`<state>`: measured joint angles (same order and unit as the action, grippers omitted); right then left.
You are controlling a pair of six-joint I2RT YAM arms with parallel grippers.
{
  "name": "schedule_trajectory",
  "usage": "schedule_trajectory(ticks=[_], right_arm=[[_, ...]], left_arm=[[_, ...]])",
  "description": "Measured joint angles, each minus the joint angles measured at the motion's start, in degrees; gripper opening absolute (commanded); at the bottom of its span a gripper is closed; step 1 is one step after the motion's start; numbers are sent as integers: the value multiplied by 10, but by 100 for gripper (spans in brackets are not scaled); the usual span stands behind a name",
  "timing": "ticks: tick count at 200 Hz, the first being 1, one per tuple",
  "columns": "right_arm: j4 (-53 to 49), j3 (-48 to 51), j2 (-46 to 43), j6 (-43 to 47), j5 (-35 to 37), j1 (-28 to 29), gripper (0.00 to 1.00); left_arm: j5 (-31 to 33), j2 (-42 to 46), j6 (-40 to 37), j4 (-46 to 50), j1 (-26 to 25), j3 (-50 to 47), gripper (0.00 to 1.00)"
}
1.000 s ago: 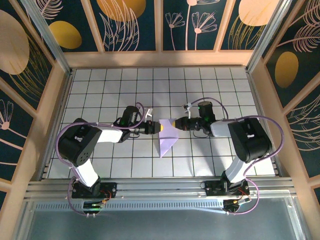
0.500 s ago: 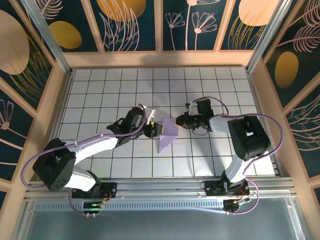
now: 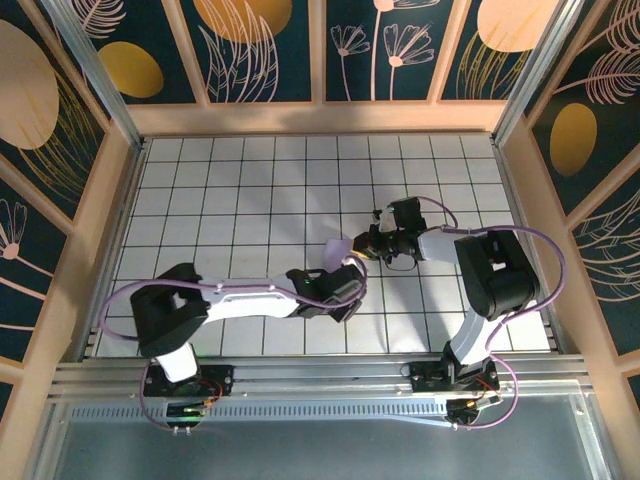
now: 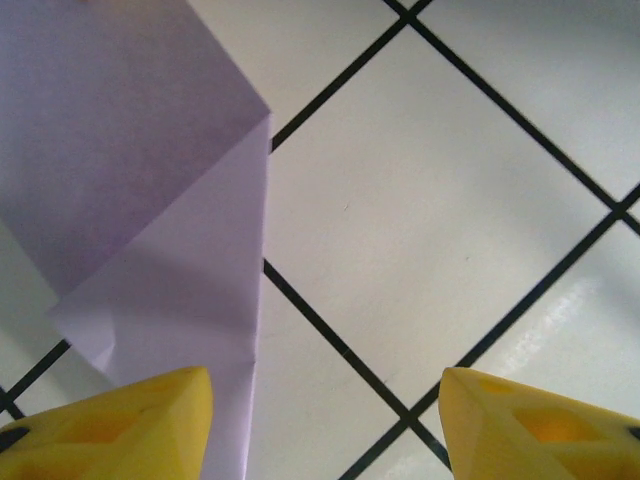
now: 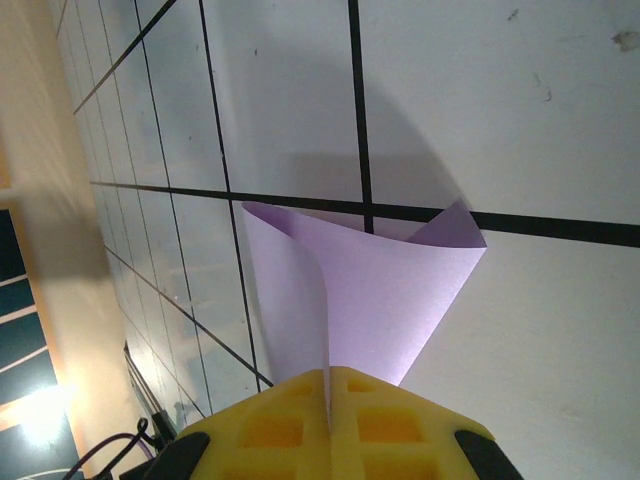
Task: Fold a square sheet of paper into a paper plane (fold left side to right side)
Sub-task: Fold the wing for the fifth time at the center of the table.
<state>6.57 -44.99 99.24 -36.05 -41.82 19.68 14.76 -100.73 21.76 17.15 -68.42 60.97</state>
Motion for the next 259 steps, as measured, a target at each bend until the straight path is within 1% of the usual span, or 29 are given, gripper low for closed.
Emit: schedule_trajectory(ticks=[14,37,82,136,166,207,242,259], right_arm=[[0,0,0,-3,0,0,0],[0,0,0,-4,0,0,0],[0,0,0,-4,0,-1,0],[0,0,0,-7,0,-1,0],[0,0,0,-9,0,-1,0],[0,0,0,-10,1,-1,0],[0,0,0,-10,2,-1,0],[0,0,0,-10,3,-1,0]], left_arm=[[22,-21,4,14,-7,15,63],[52,-25,14,33,-8,24,64],[87,-45,30,48,-8,59,64],[117,-87,40,68,-8,86,56],[130,-102,44,76,-8,91,47],[148,-106,49,80,-8,92,38],[162,-109,50,85,-8,92,35],[172,-117,52,89,-6,94,30]])
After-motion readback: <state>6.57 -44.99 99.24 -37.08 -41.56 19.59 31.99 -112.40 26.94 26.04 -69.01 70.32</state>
